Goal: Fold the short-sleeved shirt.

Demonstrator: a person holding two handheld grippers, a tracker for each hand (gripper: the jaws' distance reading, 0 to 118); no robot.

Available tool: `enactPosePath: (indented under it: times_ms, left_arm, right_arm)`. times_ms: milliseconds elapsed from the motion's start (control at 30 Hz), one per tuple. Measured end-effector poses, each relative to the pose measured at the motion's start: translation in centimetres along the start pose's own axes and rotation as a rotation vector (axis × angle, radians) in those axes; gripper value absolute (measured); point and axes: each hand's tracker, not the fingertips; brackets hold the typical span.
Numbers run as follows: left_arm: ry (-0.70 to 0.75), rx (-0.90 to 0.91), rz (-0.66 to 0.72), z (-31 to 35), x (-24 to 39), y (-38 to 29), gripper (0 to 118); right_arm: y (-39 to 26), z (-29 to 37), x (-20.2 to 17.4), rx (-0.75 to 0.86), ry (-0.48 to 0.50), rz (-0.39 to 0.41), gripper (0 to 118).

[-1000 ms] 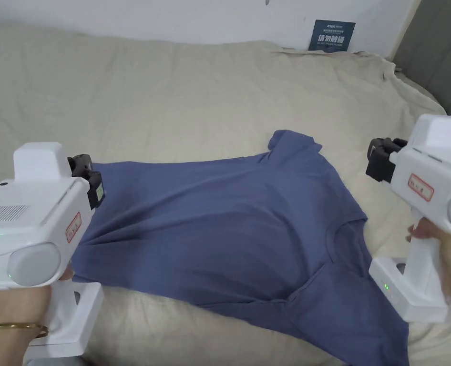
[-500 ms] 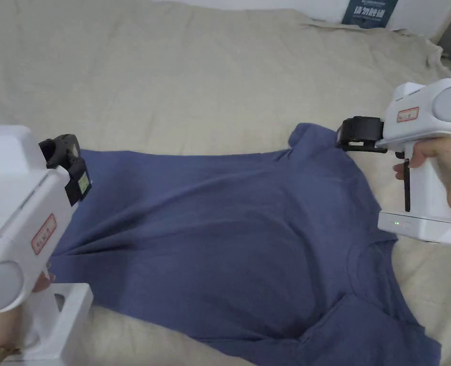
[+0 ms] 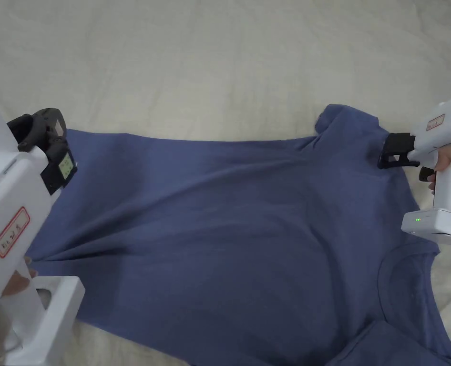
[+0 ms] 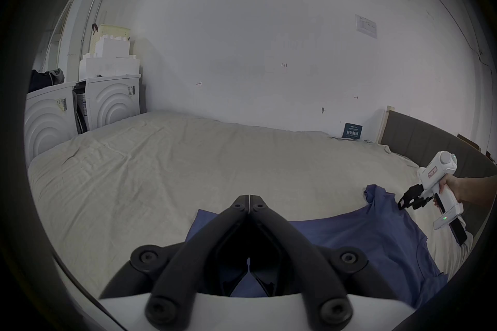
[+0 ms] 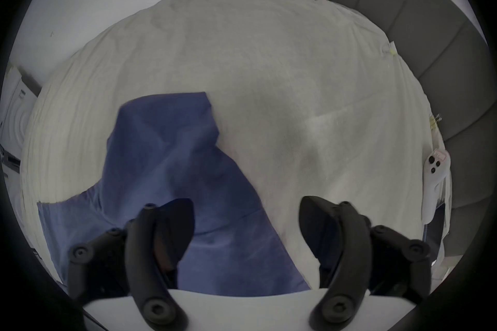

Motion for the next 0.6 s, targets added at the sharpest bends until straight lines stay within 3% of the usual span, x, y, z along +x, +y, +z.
enactPosePath:
  times_ms: [200, 300, 467, 567, 600]
  left_arm:
    - [-0.001, -0.04, -0.014, -1.2, 0.5, -0.7, 0]
    - [0.0, -0.066, -0.027, -1.6, 0.6, -0.6, 0]
    - [0.006, -0.122, 0.007, -3.1, 0.0, 0.7, 0]
    - [0.011, -0.165, 0.061, -5.0, -0.9, 2.0, 24]
    - [0.004, -0.177, 0.065, -5.8, -1.2, 2.5, 46]
  right_arm:
    - [-1.2, -0.8, 0.0, -0.002, 0.028, -0.007, 4]
    - [-1.0, -0.6, 0.2, 0.001, 0.045, -0.029, 4]
    - [-1.0, 1.1, 0.4, 0.033, 0.061, 0.018, 3]
    - [-0.9, 2.8, 0.4, 0.073, 0.079, 0.026, 3]
    - [-0.9, 3.3, 0.4, 0.084, 0.081, 0.033, 3]
